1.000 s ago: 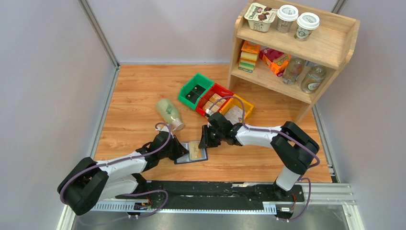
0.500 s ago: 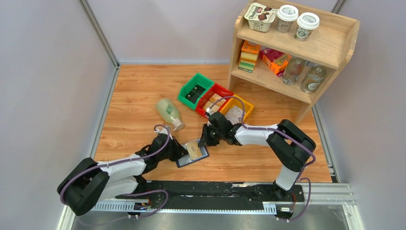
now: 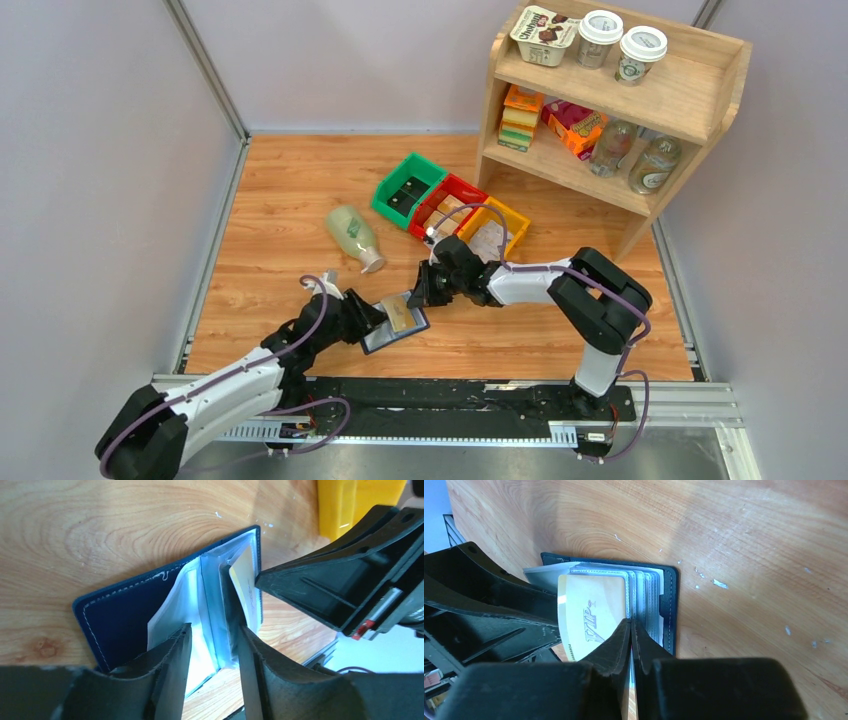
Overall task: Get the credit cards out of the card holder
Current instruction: Remove the credit card from the card holder.
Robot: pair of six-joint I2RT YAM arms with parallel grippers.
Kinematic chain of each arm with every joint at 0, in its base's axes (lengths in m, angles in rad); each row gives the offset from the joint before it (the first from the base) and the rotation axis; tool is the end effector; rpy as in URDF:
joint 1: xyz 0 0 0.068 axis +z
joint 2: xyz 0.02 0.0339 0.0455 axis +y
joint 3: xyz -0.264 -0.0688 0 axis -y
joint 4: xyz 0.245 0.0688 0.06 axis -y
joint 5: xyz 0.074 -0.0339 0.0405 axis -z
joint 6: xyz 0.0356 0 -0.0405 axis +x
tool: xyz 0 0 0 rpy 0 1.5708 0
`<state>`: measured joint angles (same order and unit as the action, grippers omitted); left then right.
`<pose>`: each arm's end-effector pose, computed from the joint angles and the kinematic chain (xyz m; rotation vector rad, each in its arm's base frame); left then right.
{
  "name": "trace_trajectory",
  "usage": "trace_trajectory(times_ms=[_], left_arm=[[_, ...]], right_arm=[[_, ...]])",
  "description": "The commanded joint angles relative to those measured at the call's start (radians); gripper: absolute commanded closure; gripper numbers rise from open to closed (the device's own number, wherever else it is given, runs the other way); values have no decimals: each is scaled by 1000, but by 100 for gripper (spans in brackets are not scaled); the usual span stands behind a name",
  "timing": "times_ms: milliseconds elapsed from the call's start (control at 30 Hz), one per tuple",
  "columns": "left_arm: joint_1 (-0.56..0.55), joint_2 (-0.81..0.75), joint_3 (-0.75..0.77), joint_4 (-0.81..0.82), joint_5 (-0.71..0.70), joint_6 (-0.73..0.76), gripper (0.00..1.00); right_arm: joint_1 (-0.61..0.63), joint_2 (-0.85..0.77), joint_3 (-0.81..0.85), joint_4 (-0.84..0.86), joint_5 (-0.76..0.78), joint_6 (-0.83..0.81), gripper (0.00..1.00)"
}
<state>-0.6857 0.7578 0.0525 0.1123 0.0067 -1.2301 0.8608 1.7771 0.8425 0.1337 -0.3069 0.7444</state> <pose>0.1117 -0.0917 0.1206 -0.6363 2.2954 -1.0411 0.2154 0.2672 0.1330 -0.3166 2.6087 1.0460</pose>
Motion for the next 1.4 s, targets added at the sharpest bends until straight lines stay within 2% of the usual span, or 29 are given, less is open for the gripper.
trace_trajectory(times_ms=[0, 133, 167, 200, 233, 367, 433, 600, 800, 900, 967, 1133, 1267, 1367], left_arm=[[-2, -87, -40, -6, -36, -49, 49], [-3, -121, -43, -14, -42, -63, 49], [-3, -124, -43, -20, -40, -68, 51], [-3, -127, -43, -23, -40, -72, 61], [-3, -130, -43, -34, -40, -80, 63], [-3, -132, -43, -89, -51, -108, 68], [-3, -135, -43, -77, -51, -108, 66], [-3, -176, -42, -86, -54, -106, 54], [-3, -259, -40, -216, -89, -175, 54], [-3, -284, -26, -293, -103, -183, 59], [-3, -298, -23, -303, -112, -181, 59], [-3, -270, -36, -224, -102, -181, 48], [-3, -168, -43, -119, -80, -160, 46], [-3, -83, -39, 28, -65, -141, 46]], right_arm=[[24, 67, -34, -89, 25, -27, 92], [24, 68, -31, -88, 23, -23, 92], [24, 68, -31, -88, 23, -25, 92], [24, 70, -31, -86, 22, -23, 92], [24, 71, -29, -86, 22, -23, 92], [24, 81, -26, -83, 17, -22, 92], [24, 82, -26, -82, 15, -22, 92], [24, 87, -26, -80, 12, -22, 92], [24, 96, -26, -74, 11, -19, 92], [24, 100, -26, -74, 11, -19, 92], [24, 104, -26, -71, 9, -17, 92], [24, 105, -25, -71, 6, -17, 92], [24, 107, -20, -72, 3, -17, 92], [23, 108, -20, -71, 2, -16, 92]])
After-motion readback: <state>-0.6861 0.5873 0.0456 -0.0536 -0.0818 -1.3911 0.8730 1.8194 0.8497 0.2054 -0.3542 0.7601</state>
